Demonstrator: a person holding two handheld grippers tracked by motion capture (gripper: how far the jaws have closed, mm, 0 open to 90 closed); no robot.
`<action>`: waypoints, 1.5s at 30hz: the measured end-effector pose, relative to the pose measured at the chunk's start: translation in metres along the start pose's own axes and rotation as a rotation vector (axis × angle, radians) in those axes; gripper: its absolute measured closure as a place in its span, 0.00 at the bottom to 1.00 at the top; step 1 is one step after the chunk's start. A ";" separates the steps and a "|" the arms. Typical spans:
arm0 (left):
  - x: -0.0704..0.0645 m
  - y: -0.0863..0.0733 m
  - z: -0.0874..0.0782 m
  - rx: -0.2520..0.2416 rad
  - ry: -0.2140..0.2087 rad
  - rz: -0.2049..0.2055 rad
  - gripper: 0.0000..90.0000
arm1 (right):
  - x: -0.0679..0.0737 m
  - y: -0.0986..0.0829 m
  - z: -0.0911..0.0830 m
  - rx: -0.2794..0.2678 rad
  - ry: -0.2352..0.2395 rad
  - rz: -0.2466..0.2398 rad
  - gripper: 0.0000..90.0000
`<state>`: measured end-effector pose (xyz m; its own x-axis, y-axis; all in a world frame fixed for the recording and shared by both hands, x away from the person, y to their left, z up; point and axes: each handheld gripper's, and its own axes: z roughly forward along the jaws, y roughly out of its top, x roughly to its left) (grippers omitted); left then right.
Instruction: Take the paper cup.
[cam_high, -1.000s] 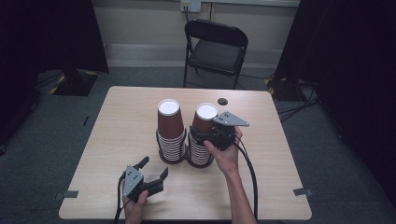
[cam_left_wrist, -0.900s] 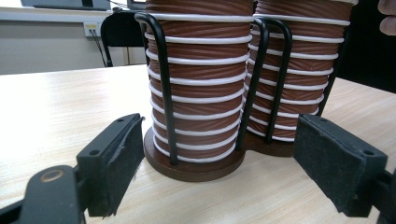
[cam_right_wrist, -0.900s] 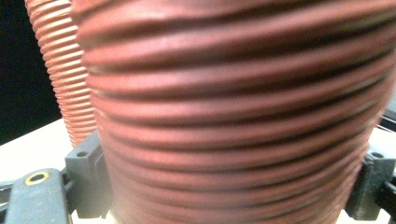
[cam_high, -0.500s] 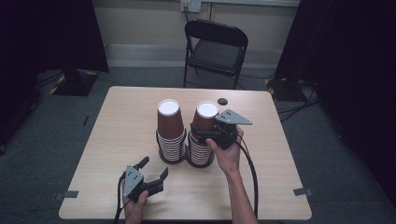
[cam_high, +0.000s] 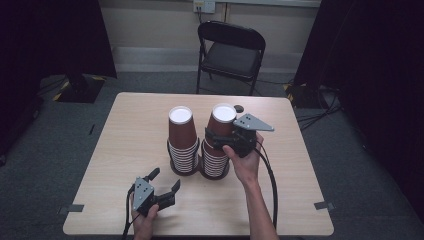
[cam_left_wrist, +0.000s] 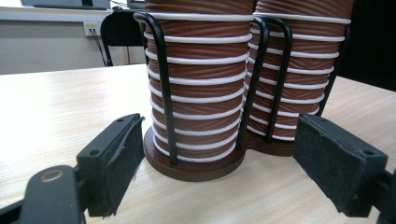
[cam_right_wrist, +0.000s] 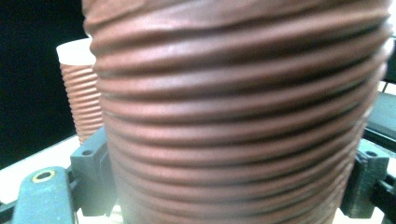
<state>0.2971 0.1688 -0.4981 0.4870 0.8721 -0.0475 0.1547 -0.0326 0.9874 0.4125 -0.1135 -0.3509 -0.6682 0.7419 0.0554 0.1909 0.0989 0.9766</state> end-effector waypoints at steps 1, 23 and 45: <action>0.000 0.000 0.000 -0.001 0.006 0.004 0.18 | 0.000 0.001 0.000 -0.004 0.001 0.002 0.15; -0.001 -0.001 -0.002 -0.012 -0.009 0.015 0.23 | 0.001 0.026 -0.007 -0.052 0.016 0.021 0.16; 0.001 0.000 0.000 0.004 -0.034 0.009 0.21 | -0.002 0.044 -0.019 -0.096 0.031 0.050 0.16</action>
<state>0.2974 0.1693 -0.4981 0.5170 0.8548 -0.0442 0.1540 -0.0421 0.9872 0.4085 -0.1236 -0.3043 -0.6818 0.7233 0.1096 0.1561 -0.0025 0.9877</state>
